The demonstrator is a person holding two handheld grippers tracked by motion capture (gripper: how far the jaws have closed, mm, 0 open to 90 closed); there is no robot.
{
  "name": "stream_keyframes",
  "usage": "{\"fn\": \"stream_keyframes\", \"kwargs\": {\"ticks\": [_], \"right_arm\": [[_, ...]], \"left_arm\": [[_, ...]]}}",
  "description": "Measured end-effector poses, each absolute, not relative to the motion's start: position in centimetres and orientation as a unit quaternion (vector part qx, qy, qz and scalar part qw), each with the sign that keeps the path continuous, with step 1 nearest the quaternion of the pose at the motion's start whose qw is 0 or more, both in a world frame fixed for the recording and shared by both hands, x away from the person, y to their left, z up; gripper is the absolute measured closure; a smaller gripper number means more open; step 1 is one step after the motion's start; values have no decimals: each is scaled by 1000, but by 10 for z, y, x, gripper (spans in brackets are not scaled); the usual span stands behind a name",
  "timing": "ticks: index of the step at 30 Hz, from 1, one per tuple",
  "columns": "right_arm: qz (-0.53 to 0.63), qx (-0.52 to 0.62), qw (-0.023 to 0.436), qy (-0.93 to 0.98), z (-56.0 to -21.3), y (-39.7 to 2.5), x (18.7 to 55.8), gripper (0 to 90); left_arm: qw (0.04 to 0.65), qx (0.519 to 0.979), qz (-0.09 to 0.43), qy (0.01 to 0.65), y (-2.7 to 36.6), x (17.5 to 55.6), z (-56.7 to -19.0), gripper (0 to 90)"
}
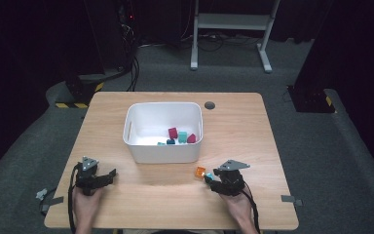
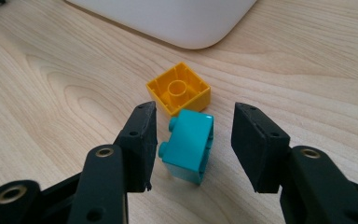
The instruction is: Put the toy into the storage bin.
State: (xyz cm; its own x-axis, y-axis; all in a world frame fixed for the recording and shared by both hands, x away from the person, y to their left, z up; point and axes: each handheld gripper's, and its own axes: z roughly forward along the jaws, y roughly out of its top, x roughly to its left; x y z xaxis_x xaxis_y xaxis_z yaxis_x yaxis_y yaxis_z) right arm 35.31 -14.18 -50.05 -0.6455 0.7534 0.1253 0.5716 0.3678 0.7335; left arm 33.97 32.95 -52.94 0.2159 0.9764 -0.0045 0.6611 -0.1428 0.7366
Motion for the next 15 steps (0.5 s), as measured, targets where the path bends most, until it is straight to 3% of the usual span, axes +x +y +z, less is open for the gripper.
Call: {"fn": "stream_keyframes", "kwargs": {"ticks": [15], "right_arm": [[373, 407, 121, 825, -510, -143, 352, 673]], "left_arm": [[315, 713, 250, 574, 329, 340, -529, 180]]}}
